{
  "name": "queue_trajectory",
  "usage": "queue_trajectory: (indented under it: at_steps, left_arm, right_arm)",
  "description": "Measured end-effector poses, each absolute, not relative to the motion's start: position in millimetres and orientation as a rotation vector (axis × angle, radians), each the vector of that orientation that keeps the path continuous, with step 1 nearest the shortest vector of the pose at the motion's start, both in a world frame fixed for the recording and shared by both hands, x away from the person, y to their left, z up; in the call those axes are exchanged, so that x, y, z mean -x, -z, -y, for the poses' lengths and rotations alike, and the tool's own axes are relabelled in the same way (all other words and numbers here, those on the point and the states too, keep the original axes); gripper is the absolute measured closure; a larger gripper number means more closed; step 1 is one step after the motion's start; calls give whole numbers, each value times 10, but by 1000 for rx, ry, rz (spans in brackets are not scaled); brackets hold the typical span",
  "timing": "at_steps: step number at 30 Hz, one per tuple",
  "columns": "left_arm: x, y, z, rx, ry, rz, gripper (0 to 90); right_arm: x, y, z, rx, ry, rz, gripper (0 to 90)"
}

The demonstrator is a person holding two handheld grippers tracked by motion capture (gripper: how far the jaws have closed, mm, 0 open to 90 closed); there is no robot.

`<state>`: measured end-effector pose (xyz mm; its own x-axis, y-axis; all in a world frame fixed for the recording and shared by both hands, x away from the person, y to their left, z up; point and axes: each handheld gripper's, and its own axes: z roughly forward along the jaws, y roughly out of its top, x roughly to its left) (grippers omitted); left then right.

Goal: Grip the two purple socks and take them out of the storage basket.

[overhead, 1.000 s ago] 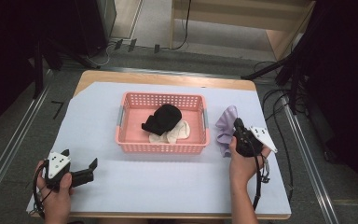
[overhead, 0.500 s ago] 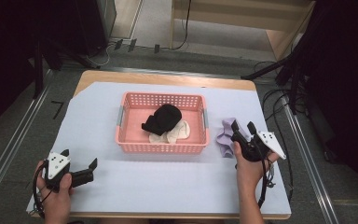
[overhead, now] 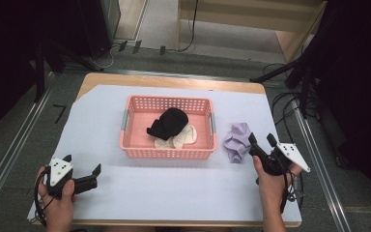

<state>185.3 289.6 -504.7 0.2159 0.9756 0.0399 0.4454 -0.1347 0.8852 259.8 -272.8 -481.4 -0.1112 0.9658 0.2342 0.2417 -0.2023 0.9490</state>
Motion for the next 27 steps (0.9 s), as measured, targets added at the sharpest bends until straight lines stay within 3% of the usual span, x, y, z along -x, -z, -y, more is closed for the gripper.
queue_trajectory:
  at_steps: [27]
  left_arm:
    - [-1846,5047,-2888,-1726,-856,-1316,1]
  right_arm:
    - [-2003,5253,3454,-1580,-1226,-1375,275]
